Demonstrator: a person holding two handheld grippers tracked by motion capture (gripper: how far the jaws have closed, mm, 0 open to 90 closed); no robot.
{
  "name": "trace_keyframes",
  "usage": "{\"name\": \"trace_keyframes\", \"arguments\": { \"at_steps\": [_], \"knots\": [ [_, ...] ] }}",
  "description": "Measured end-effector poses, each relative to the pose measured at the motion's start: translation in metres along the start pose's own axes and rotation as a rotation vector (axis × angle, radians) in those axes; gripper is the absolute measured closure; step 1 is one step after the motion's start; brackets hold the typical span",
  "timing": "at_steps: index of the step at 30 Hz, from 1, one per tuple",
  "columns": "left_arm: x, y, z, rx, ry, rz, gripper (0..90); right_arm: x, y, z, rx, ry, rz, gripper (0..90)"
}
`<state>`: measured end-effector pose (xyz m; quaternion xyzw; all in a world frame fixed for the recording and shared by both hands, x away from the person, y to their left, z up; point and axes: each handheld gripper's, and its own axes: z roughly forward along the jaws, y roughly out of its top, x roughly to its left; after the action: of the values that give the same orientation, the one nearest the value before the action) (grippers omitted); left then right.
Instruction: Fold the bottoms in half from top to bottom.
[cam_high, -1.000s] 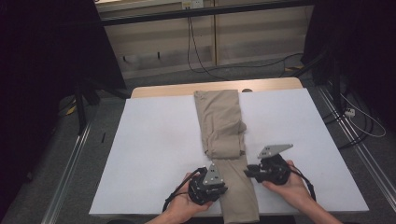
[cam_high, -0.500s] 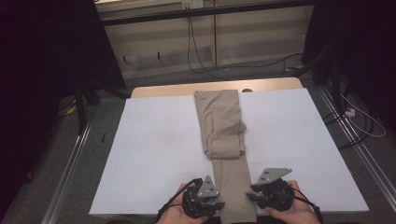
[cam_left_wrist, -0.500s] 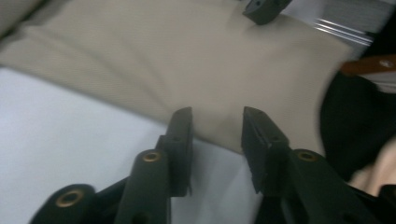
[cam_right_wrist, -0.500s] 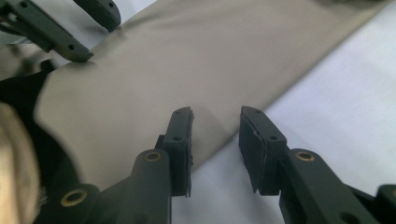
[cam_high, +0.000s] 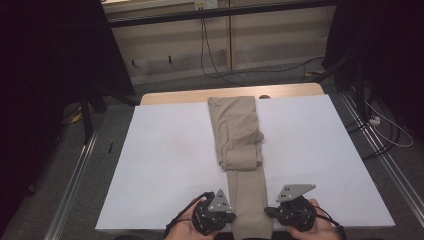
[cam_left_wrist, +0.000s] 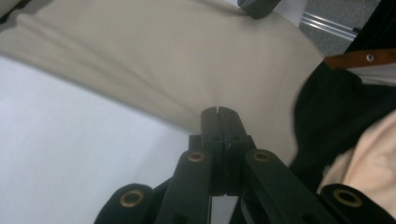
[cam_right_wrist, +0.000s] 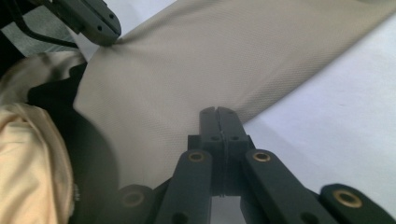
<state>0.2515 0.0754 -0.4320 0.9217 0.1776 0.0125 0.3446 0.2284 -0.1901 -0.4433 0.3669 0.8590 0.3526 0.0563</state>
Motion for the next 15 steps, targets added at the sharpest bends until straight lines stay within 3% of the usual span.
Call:
{"name": "trace_keyframes", "arguments": {
  "at_steps": [2, 4, 6, 9, 11, 12, 13, 15],
  "knots": [
    [0.001, -0.005, -0.006, -0.005, 0.0, -0.022, 90.0, 0.004, 0.001, 0.001, -0.002, 0.033, 0.01, 90.0],
    [0.002, -0.008, -0.01, -0.027, -0.018, -0.044, 90.0, 0.008, 0.003, 0.004, 0.009, 0.032, -0.012, 90.0],
    [0.0, -0.008, -0.011, -0.035, -0.021, -0.043, 90.0, 0.009, 0.003, 0.005, 0.015, 0.048, -0.013, 90.0],
    [-0.002, -0.008, -0.008, -0.01, -0.044, -0.033, 90.0, 0.01, 0.003, 0.004, 0.014, 0.051, -0.023, 90.0],
    [0.002, -0.008, -0.007, -0.026, -0.057, -0.048, 89.6, 0.007, 0.002, 0.004, 0.014, 0.053, -0.023, 87.9],
    [0.005, -0.007, -0.008, -0.041, -0.057, -0.061, 86.9, 0.005, 0.003, 0.002, 0.002, 0.057, -0.015, 81.6],
    [0.008, -0.006, -0.01, -0.048, -0.038, -0.059, 79.7, 0.002, 0.005, 0.0, -0.011, 0.045, -0.015, 75.9],
    [0.017, -0.001, -0.013, -0.073, 0.0, -0.099, 63.2, -0.007, 0.01, -0.004, -0.039, 0.022, -0.005, 70.3]
  ]
}}
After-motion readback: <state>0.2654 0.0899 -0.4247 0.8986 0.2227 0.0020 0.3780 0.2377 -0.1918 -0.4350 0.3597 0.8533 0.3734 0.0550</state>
